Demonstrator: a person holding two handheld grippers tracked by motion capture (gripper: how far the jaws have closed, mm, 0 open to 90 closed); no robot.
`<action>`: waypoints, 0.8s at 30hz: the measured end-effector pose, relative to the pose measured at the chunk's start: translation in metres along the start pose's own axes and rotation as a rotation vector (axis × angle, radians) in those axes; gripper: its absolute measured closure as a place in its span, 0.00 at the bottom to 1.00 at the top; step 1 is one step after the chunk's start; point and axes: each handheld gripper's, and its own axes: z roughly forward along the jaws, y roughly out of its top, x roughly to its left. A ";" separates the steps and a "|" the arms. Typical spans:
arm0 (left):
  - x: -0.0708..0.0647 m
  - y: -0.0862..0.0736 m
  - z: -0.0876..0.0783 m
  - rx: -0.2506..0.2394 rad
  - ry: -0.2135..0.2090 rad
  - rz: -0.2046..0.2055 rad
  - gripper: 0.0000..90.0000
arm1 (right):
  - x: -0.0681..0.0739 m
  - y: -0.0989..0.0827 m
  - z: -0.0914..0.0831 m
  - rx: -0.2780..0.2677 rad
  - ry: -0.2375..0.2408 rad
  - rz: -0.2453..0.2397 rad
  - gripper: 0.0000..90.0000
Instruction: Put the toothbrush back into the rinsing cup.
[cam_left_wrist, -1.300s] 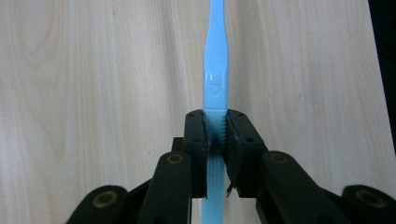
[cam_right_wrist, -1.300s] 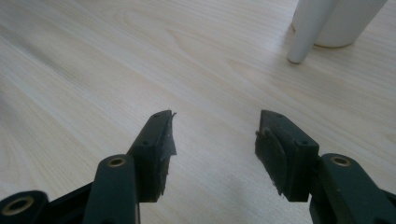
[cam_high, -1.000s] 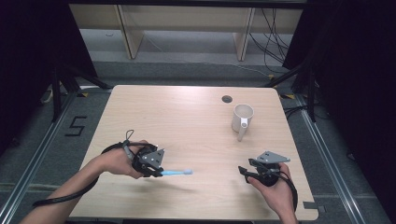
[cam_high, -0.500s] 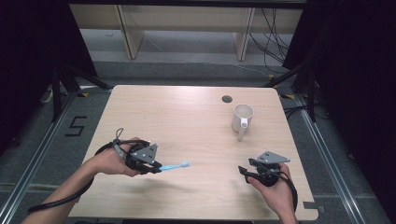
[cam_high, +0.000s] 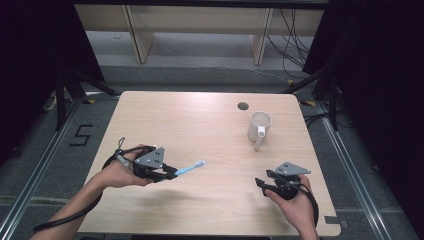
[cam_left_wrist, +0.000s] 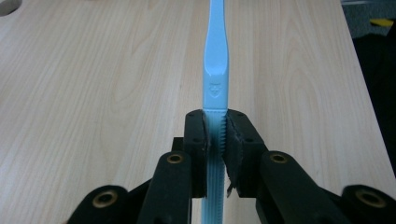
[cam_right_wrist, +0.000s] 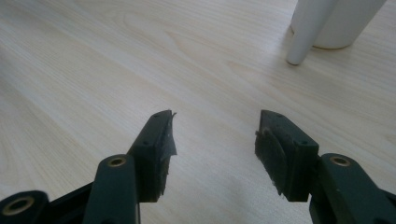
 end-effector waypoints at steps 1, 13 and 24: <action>0.000 -0.001 -0.001 -0.015 0.008 -0.010 0.88 | 0.000 0.000 -0.001 0.003 0.000 -0.004 0.52; 0.004 -0.015 -0.008 -0.129 0.083 -0.086 0.88 | 0.000 0.000 0.001 -0.009 0.000 0.011 0.53; 0.005 -0.018 -0.007 -0.208 0.094 -0.128 0.88 | 0.001 0.000 0.002 -0.081 0.003 0.027 0.40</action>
